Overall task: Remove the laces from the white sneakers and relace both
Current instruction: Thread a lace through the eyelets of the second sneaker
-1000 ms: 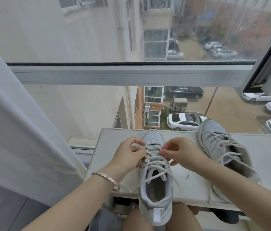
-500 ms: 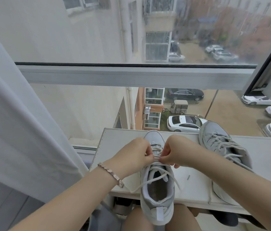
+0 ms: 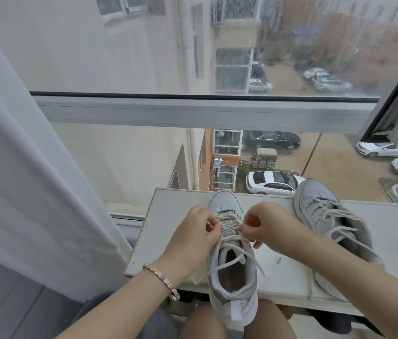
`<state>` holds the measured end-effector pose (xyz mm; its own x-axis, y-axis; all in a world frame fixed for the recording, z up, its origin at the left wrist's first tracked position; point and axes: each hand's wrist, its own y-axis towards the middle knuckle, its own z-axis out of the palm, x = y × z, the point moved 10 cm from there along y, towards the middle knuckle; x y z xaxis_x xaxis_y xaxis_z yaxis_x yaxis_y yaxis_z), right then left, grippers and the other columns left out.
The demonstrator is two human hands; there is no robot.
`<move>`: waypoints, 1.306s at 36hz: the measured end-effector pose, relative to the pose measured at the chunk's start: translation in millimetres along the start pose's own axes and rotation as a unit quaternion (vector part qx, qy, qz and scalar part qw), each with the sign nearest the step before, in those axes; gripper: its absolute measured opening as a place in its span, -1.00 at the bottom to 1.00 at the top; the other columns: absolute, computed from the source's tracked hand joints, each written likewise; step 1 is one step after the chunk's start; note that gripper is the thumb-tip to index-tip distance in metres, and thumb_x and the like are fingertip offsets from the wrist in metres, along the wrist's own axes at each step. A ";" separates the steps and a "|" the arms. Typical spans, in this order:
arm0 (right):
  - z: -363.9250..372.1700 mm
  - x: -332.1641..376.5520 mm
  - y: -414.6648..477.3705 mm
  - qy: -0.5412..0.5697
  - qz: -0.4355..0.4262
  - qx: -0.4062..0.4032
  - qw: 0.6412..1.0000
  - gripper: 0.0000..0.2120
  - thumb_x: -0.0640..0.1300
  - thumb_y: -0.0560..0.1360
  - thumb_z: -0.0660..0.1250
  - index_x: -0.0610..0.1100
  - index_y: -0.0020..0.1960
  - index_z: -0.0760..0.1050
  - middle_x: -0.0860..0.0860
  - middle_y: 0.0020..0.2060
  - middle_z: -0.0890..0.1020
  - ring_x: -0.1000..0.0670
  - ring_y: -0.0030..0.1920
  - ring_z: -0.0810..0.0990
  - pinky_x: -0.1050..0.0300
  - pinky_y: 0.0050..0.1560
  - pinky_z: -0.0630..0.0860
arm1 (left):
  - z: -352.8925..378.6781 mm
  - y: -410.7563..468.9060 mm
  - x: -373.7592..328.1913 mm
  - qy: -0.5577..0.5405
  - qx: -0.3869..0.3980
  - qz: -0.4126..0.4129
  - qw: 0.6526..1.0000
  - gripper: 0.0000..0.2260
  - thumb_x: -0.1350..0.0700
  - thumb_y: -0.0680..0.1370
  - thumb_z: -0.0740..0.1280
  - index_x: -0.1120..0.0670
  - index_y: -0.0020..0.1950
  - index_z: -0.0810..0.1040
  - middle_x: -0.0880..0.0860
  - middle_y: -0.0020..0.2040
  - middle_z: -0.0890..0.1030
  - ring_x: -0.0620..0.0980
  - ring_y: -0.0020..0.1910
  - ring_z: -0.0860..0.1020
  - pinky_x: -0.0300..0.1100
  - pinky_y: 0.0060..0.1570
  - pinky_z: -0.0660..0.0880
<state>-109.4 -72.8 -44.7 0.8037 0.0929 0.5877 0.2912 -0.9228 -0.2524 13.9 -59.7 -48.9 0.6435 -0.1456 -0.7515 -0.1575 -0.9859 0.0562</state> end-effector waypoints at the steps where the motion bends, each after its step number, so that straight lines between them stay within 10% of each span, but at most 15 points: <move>1: -1.8 -1.6 -1.7 0.008 -0.013 -0.023 1.000 -0.79 -0.12 0.51 0.31 -0.20 -0.24 0.53 -0.03 -0.39 0.61 0.16 -0.45 0.54 0.40 -0.46 0.40 | -0.8 0.0 1.1 -0.006 -0.005 -0.003 1.000 -0.89 0.14 0.55 0.27 0.01 -0.17 0.43 -0.06 -0.06 0.44 -0.19 -0.16 0.47 -0.44 -0.15 0.38; 14: 16.2 -36.6 -9.0 0.453 -0.050 -0.166 0.875 -0.62 -0.50 0.41 0.29 -0.08 -0.38 0.34 -0.04 -0.41 0.48 0.02 -0.38 0.40 0.26 -0.35 0.41 | -4.2 -6.6 21.4 -0.073 -0.069 -0.052 0.994 -0.80 0.16 0.54 0.28 -0.05 -0.26 0.44 -0.06 -0.21 0.56 -0.16 -0.22 0.53 -0.43 -0.24 0.45; 20: 20.3 -41.6 0.3 0.394 0.024 -0.085 0.915 -0.88 -0.32 0.50 0.29 -0.19 -0.20 0.51 0.05 -0.52 0.56 0.13 -0.51 0.48 0.32 -0.44 0.45 | 11.0 7.5 33.8 -0.176 0.058 -0.141 0.973 -0.82 0.24 0.54 0.30 0.08 -0.26 0.55 -0.02 -0.33 0.59 -0.15 -0.36 0.57 -0.23 -0.29 0.58; 33: 10.7 -23.4 23.5 0.088 0.106 0.076 0.988 -0.78 -0.04 0.42 0.44 -0.19 -0.26 0.61 0.04 -0.50 0.59 0.17 -0.51 0.54 0.37 -0.46 0.49 | 22.8 27.1 25.6 0.016 0.214 -0.261 0.941 -0.91 0.21 0.39 0.40 0.16 -0.14 0.54 0.07 -0.43 0.46 0.01 -0.39 0.42 -0.22 -0.24 0.49; 47: 35.7 -24.7 9.8 0.129 0.140 0.122 0.974 -0.79 -0.09 0.38 0.42 0.00 -0.11 0.39 0.04 -0.19 0.52 0.14 -0.27 0.52 0.32 -0.39 0.54 | 37.9 13.6 42.1 -0.107 0.154 -0.331 0.925 -0.83 0.22 0.39 0.40 0.11 -0.18 0.40 0.12 -0.21 0.51 0.04 -0.27 0.49 -0.06 0.03 0.55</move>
<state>-107.9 -70.8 -89.1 0.7213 -0.2759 0.6353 0.2195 -0.7788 -0.5875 10.5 -76.2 -104.7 0.5175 0.5328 -0.6696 -0.0094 -0.7789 -0.6270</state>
